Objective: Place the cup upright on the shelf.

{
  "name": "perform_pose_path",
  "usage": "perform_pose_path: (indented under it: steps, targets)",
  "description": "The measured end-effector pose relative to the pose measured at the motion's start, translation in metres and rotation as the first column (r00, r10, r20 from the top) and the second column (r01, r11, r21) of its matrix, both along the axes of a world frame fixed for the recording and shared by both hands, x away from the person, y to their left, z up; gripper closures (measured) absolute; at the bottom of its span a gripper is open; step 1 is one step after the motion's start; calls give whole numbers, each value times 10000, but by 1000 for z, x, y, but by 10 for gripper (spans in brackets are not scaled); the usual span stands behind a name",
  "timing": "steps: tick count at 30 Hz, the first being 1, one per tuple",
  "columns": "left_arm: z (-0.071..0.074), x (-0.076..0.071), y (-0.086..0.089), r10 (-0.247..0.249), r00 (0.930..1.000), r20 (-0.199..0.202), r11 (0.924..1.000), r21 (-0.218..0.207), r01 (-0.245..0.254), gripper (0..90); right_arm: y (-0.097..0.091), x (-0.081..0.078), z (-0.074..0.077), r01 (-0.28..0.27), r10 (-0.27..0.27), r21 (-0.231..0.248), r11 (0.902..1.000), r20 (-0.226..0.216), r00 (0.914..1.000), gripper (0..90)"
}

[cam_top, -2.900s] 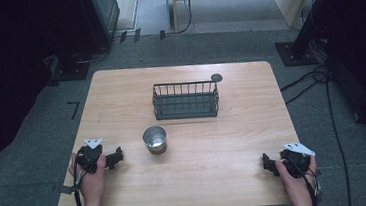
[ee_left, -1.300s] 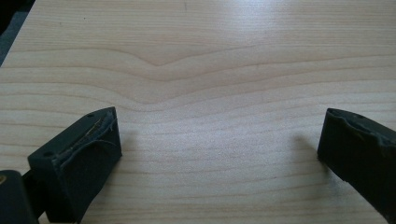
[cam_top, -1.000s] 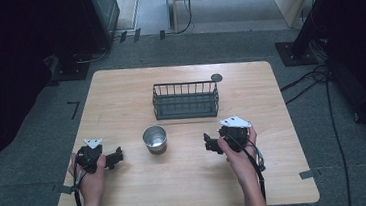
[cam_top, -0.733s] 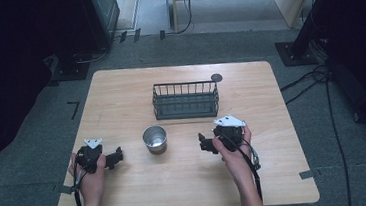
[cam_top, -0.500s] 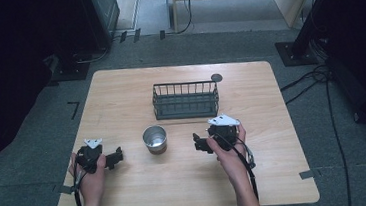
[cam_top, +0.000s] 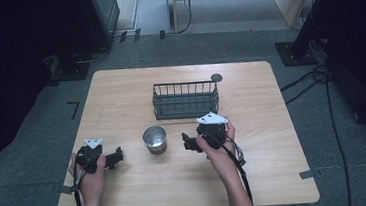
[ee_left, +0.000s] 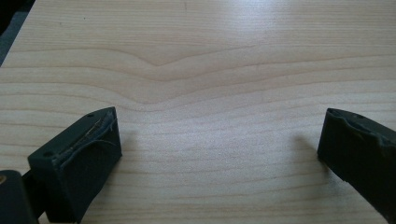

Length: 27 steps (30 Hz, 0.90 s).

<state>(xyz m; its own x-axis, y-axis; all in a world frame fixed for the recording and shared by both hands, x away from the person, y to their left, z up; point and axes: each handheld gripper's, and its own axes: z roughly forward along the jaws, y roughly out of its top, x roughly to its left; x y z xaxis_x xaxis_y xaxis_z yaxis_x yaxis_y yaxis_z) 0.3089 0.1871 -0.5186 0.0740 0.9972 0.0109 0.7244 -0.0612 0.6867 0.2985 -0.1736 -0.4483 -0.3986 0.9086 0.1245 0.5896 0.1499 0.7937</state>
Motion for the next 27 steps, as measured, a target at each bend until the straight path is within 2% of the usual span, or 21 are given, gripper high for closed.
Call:
perform_pose_path:
  steps: [5,13,20,22,27]
  targets:
    - [0,0,0,-1,10000,3,10000,0,1,0,15,0,2,-356,357,115,9993,-106,9993,0]
    - [0,0,0,1,10000,4,10000,0,-1,0,36,0,-1,-787,791,242,9966,-139,9968,0]
    - [0,0,0,0,10000,1,10000,0,0,0,58,1,-7,-1207,1207,45,9927,-143,9926,0]
    - [0,0,0,-1,10000,3,10000,1,1,0,67,0,-7,-1379,1381,80,9904,-166,9903,0]
    - [0,0,0,-1,10000,1,10000,0,1,0,76,2,-9,-1530,1533,131,9881,-162,9881,0]
